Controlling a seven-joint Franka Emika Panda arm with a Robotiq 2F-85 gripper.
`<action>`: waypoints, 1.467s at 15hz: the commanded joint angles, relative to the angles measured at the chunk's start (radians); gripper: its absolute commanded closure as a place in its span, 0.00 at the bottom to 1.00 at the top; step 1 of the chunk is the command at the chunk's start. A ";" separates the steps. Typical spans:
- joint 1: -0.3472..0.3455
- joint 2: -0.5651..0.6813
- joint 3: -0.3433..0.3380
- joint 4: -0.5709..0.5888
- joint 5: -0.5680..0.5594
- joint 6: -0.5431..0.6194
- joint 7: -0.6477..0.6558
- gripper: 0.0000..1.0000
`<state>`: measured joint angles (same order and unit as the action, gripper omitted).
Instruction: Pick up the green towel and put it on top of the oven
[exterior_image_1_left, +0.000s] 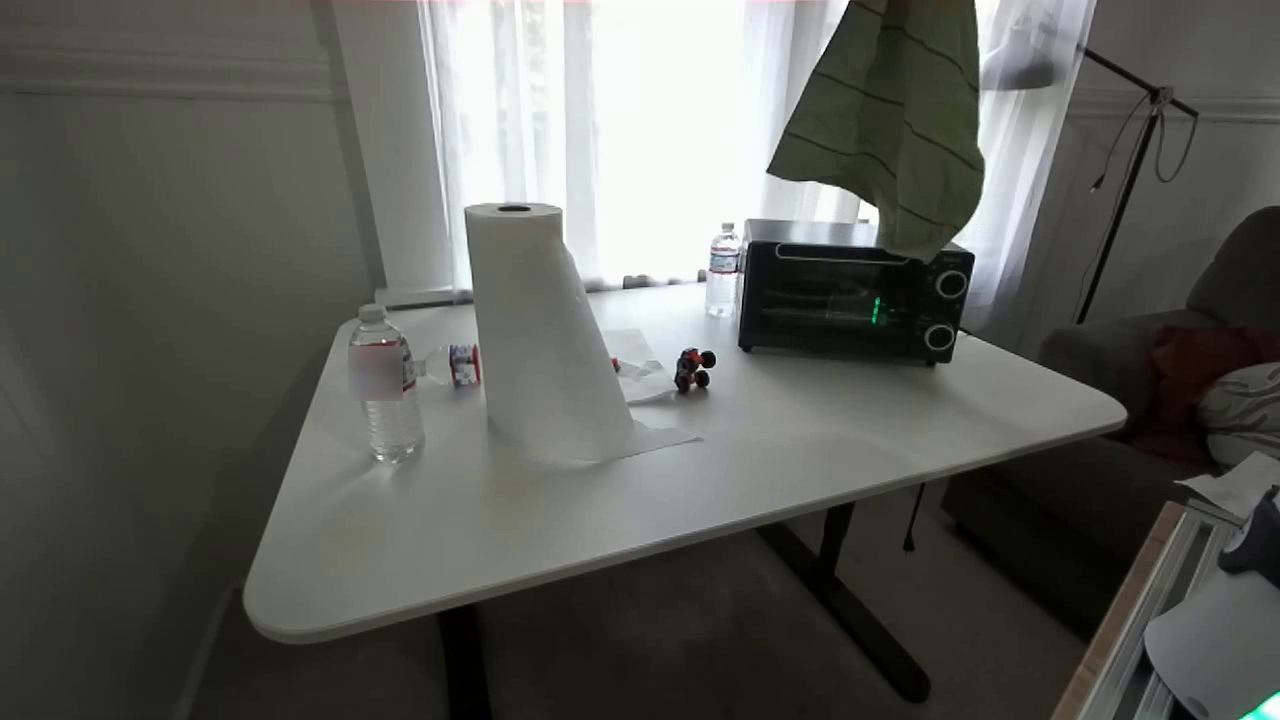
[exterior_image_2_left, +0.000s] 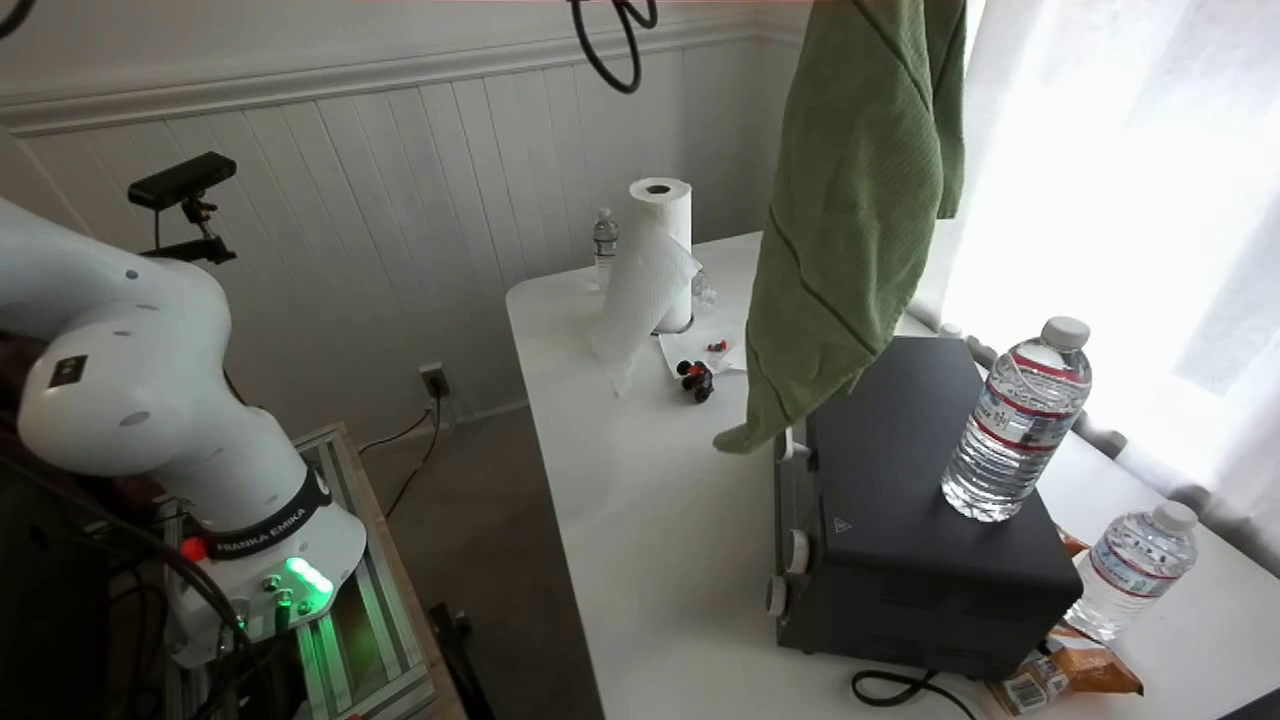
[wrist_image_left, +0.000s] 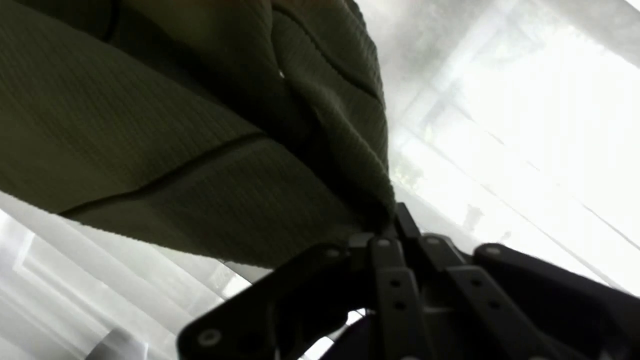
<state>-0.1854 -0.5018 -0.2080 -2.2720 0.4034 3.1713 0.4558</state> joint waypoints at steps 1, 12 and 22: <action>0.217 0.107 -0.103 0.076 0.071 0.243 0.007 0.98; 0.572 0.361 -0.499 0.131 -0.086 0.433 0.268 0.98; 0.543 0.561 -0.567 0.123 -0.197 0.332 0.483 0.98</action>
<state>0.3703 0.0092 -0.7672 -2.1707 0.2591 3.5552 0.8552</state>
